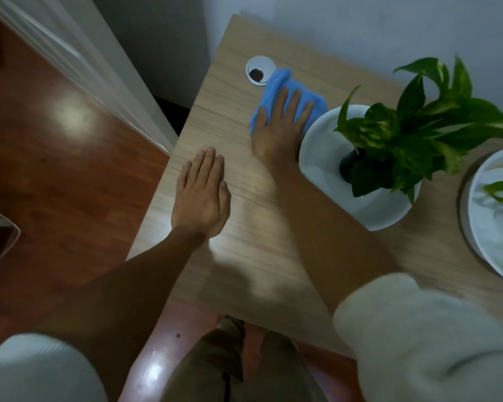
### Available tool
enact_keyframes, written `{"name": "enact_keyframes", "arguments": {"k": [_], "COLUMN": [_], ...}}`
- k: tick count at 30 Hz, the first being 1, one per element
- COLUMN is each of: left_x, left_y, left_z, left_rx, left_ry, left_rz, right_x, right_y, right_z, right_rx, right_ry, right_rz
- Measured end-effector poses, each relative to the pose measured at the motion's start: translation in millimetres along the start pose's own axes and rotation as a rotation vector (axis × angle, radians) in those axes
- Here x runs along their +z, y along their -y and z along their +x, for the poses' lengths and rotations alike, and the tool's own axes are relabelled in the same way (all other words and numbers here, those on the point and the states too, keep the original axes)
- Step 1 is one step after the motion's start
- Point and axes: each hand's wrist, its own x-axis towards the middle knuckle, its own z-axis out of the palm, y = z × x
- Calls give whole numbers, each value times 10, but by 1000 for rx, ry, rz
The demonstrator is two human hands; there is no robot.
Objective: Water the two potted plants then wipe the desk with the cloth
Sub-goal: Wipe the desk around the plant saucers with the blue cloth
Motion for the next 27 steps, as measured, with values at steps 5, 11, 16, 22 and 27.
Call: {"name": "enact_keyframes", "arguments": {"k": [5,11,16,22,27], "left_x": [-12,-28,-18,20,55], "left_y": [35,31,22,2,33], "left_z": [-20,-49,-71,-32,-11], "left_rx": [28,38,54,49,46], "left_ry": [-16,-32,-33,-58,-62], "left_rz": [-38,-70,-61,-49,-18], "right_x": [-152,-338,-154,-94,60], "right_y": [-307,-772,-292,37,30], "right_z": [-1141,-1908,-1076,297,935], "right_rx": [-339,-370,-241,161,508], "right_ry": [227,247,218,185,100], "right_rz": [48,-13,39,81,117]}}
